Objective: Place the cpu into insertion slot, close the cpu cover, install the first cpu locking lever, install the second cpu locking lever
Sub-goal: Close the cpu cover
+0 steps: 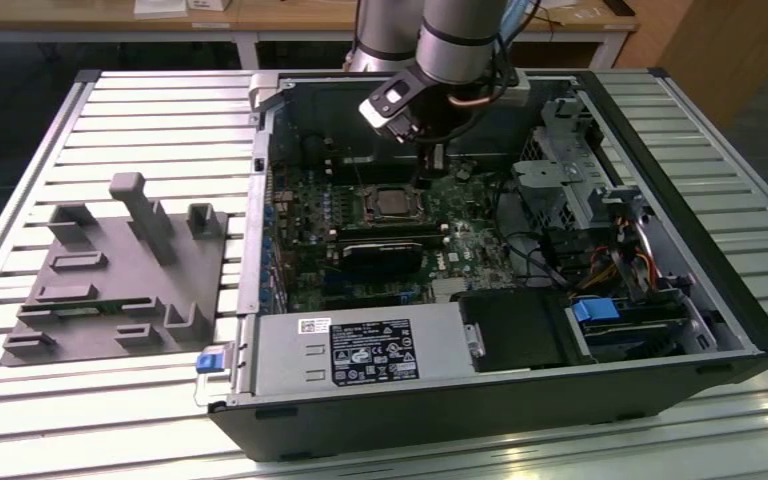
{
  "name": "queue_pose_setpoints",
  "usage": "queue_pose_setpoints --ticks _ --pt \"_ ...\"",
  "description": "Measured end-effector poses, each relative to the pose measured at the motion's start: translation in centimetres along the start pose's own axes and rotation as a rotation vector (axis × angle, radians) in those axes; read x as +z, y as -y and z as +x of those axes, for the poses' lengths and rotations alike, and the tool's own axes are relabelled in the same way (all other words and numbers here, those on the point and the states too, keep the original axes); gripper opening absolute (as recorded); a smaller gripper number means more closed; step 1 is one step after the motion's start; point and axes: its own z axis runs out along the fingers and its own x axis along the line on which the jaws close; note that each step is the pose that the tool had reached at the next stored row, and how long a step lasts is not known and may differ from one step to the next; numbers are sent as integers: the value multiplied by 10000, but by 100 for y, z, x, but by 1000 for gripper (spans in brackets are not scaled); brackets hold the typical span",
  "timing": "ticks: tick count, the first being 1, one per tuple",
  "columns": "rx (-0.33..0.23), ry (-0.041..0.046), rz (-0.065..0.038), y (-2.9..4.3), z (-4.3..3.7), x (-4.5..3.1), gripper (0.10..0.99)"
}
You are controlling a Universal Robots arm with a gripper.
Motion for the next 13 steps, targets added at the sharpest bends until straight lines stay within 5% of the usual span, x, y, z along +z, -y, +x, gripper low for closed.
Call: queue_pose_setpoints --ticks 8,13 --pt "-56 -72 -748 86 -9 29 102" --pt "-67 -83 -876 192 -20 43 102"
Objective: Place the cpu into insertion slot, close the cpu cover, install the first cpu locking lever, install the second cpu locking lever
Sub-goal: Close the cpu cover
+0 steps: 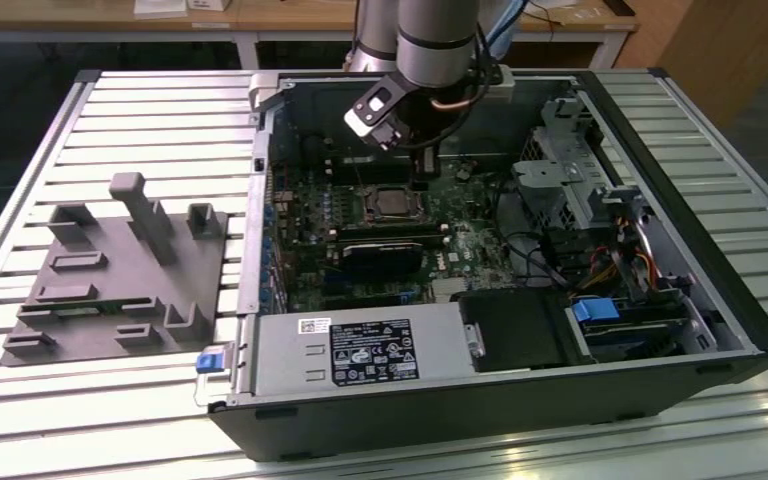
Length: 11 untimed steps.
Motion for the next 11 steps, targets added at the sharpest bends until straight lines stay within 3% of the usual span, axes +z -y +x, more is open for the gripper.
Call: queue_pose_setpoints --ticks 11 --pt "-1 -1 -14 202 -19 -4 102"
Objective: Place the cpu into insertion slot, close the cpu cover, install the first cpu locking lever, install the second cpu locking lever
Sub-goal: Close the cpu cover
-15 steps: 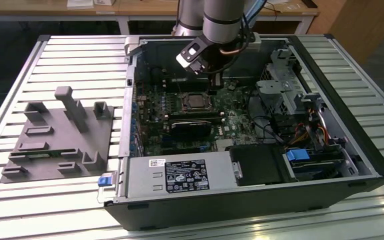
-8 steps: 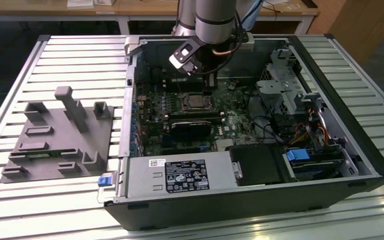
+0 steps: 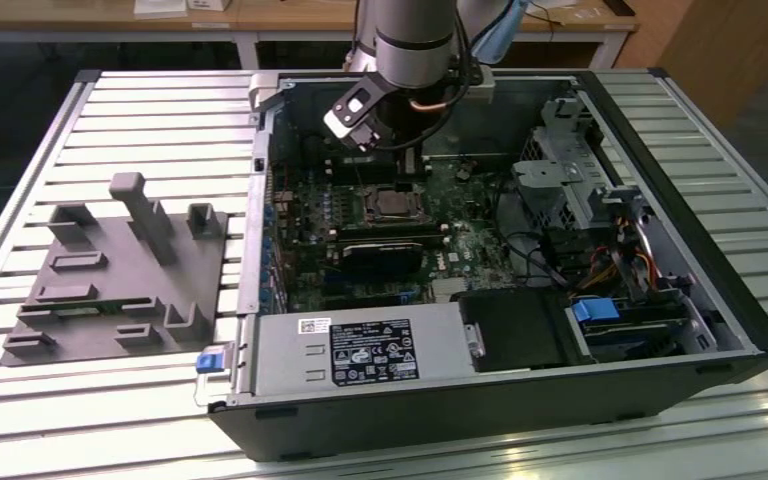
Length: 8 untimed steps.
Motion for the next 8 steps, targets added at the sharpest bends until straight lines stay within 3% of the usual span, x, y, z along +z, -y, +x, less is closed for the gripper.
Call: queue_pose_setpoints --ticks 5,8 --pt "-53 -2 2 1 0 0 102" --pt "-506 -18 9 1 0 1 102"
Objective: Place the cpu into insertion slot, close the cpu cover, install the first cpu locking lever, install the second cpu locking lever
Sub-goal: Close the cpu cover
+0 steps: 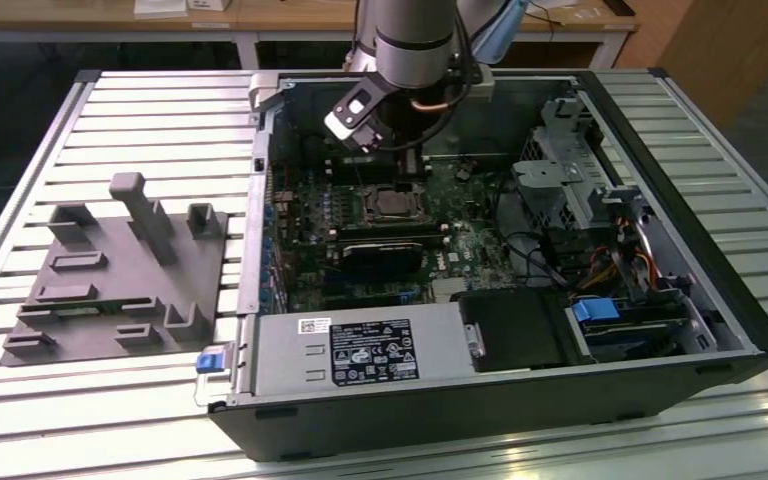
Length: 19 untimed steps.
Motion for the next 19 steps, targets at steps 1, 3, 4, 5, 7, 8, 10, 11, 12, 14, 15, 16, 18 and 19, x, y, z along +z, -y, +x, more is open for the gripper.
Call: queue_pose_setpoints --ticks 1,3,4,5,7,8,10,11,12,14,15,16,18,19 --pt "-180 -5 4 0 0 0 102" --pt "-545 -15 10 0 0 1 102" --pt "-735 -19 14 0 0 2 102" --pt "-916 -21 17 0 0 2 102" --pt "-1280 -22 25 0 0 2 102" --pt "-1454 -19 28 0 0 3 102" --pt "-1806 -17 34 0 0 4 102" --pt "-1983 -15 37 0 0 3 102" --pt "-2169 -12 41 0 0 4 102" --pt "-2520 -8 47 0 0 4 102" --pt "-2700 -8 51 0 0 4 102" --pt "-2879 -8 53 0 0 5 102" --pt "-3244 -8 60 0 0 6 102" --pt "-3436 -10 63 0 0 6 102"
